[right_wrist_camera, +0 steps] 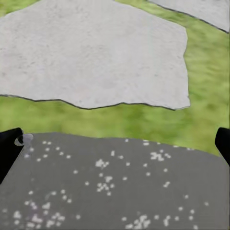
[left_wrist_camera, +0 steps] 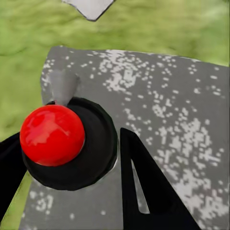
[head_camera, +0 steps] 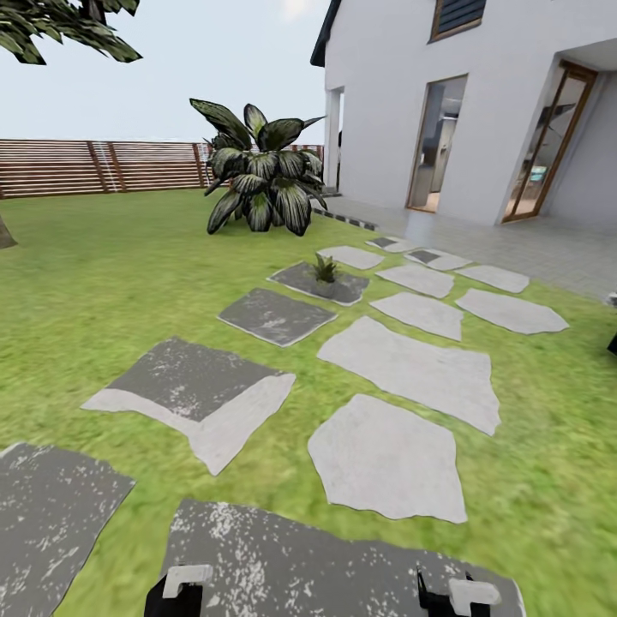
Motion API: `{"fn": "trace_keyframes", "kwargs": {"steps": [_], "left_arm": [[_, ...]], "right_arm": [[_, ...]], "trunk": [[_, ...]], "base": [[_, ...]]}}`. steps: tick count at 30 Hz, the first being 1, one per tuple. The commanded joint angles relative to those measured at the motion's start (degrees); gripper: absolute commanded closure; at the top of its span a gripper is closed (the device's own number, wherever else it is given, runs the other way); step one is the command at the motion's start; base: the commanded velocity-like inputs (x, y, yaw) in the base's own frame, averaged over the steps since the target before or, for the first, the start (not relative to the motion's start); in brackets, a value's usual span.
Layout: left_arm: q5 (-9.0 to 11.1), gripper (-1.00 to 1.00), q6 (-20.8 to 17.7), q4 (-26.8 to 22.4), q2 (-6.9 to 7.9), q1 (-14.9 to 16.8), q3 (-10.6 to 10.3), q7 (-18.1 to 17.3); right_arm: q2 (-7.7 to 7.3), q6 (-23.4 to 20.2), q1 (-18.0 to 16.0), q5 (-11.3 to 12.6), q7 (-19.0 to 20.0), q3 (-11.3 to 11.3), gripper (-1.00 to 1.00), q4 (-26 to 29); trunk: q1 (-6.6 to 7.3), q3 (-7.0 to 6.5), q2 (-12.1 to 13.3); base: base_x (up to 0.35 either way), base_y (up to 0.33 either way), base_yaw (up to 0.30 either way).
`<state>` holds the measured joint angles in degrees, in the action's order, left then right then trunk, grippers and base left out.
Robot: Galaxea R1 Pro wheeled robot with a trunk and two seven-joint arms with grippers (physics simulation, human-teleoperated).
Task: Pick up the pesticide atomizer in the garden and spray insectifuge to fully cover both potted plants in the garden.
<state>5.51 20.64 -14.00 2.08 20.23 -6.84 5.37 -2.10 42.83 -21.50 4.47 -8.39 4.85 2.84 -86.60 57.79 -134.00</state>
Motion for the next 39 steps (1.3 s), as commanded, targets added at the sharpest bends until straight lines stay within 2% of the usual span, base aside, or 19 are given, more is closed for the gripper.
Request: {"fn": "trace_keyframes", "kwargs": {"steps": [1,39], "left_arm": [[0.56,1.00,0.19,0.03,0.03,0.02,-0.49,0.25],[0.56,1.00,0.19,0.03,0.03,-0.01,-0.54,0.25]], "right_arm": [[-0.01,0.14,-0.03,0.45,-0.14,0.51,-1.00,-0.03],[0.07,0.12,-0.03,0.45,-0.14,0.56,-1.00,-0.03]], "trunk": [[-0.02,0.05,-0.02],[-0.02,0.05,-0.02]], "base": [[0.338,0.000,0.000],[0.338,0.000,0.000]]}}
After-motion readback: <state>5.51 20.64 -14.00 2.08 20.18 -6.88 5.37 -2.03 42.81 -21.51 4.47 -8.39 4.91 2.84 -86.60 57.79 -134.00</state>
